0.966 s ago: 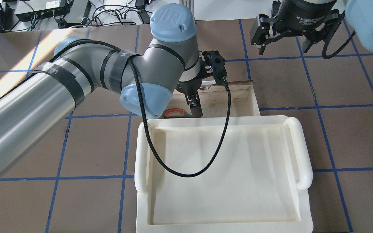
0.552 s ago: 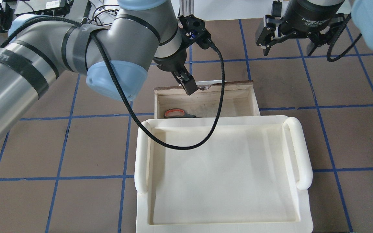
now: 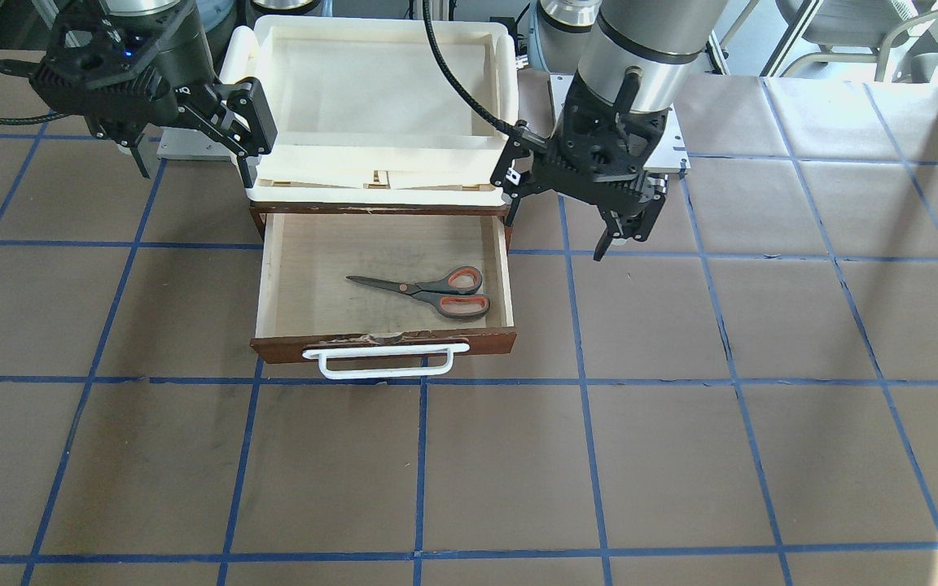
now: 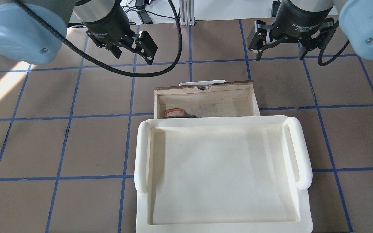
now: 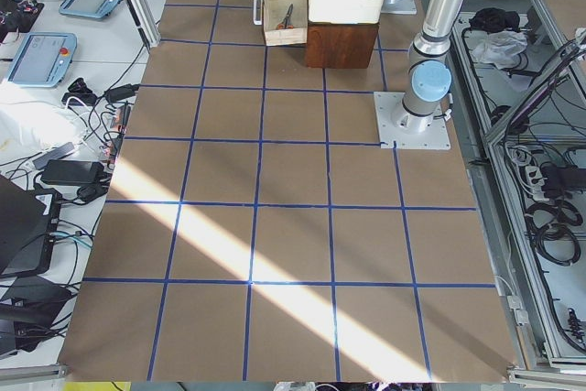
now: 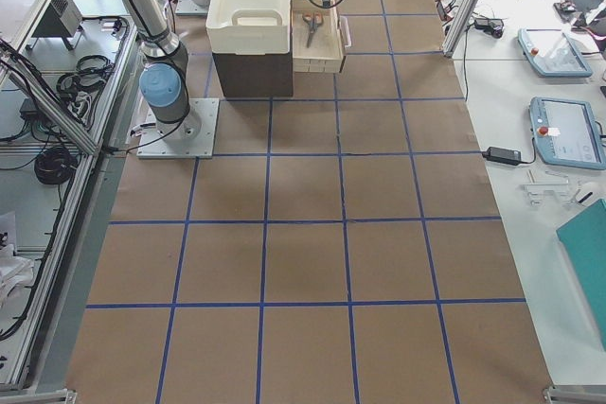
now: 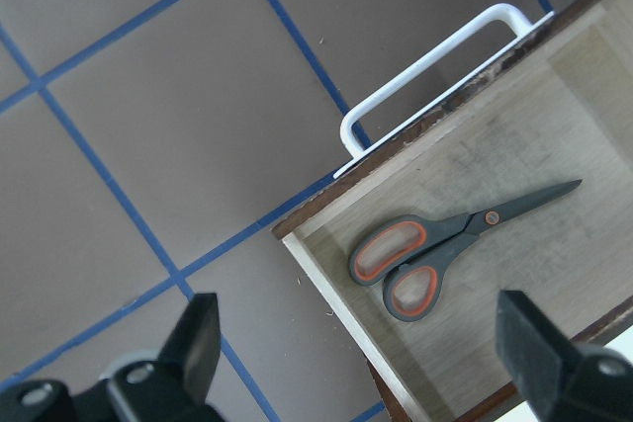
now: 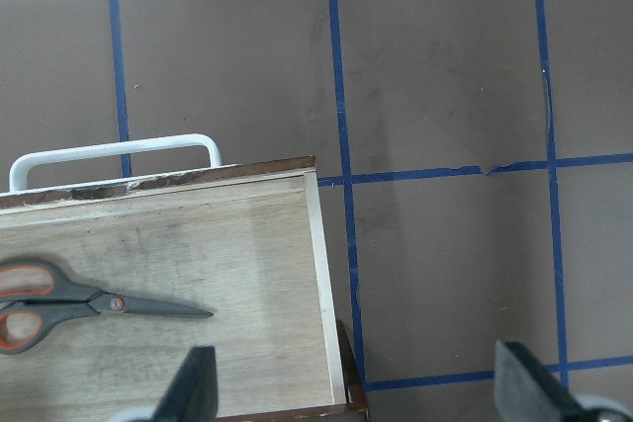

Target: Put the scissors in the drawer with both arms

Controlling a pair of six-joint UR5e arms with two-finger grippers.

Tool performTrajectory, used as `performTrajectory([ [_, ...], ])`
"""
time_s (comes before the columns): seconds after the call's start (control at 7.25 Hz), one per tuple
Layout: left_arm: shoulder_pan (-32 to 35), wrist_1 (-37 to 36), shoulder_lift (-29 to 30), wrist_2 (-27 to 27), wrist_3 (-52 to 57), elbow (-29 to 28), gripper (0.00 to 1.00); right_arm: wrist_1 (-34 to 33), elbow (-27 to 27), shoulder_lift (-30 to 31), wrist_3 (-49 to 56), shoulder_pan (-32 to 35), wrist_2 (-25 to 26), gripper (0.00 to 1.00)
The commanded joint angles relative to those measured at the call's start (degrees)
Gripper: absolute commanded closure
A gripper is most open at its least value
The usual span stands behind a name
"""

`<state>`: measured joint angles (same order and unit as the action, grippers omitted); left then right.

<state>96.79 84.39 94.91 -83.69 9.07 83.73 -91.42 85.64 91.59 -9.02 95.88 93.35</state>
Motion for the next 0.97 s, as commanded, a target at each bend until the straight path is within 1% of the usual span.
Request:
performTrajectory([
  [0.0,-6.06,4.89,-1.91,-3.57,-6.85,0.03,0.0,-0.43,0.05,-0.27,0.23,0.62,0.08,0.0],
  [0.14,-9.3,5.0,-2.62,-3.85,-7.75,0.29,0.0,-0.43,0.05,-0.19,0.23,0.62,0.08,0.0],
  [0.28,-11.77,5.0,-2.89,-5.94,-7.84,0.99,0.0,-0.43,0.05,-0.19,0.23,0.54,0.08,0.0],
  [0.41,-12.93,5.69,-2.89,-4.92,-8.02,1.43,0.0,-0.43,0.05,-0.19,0.23,0.62,0.08,0.0],
  [0.69,-12.5,5.79,-3.41,-5.52,-7.84,2.74,0.0,-0.43,0.05,-0.19,0.06,0.62,0.08,0.0],
  [0.83,-12.5,5.44,-4.55,-5.35,-7.84,4.93,0.0,-0.43,0.05,-0.1,0.06,0.62,0.08,0.0],
])
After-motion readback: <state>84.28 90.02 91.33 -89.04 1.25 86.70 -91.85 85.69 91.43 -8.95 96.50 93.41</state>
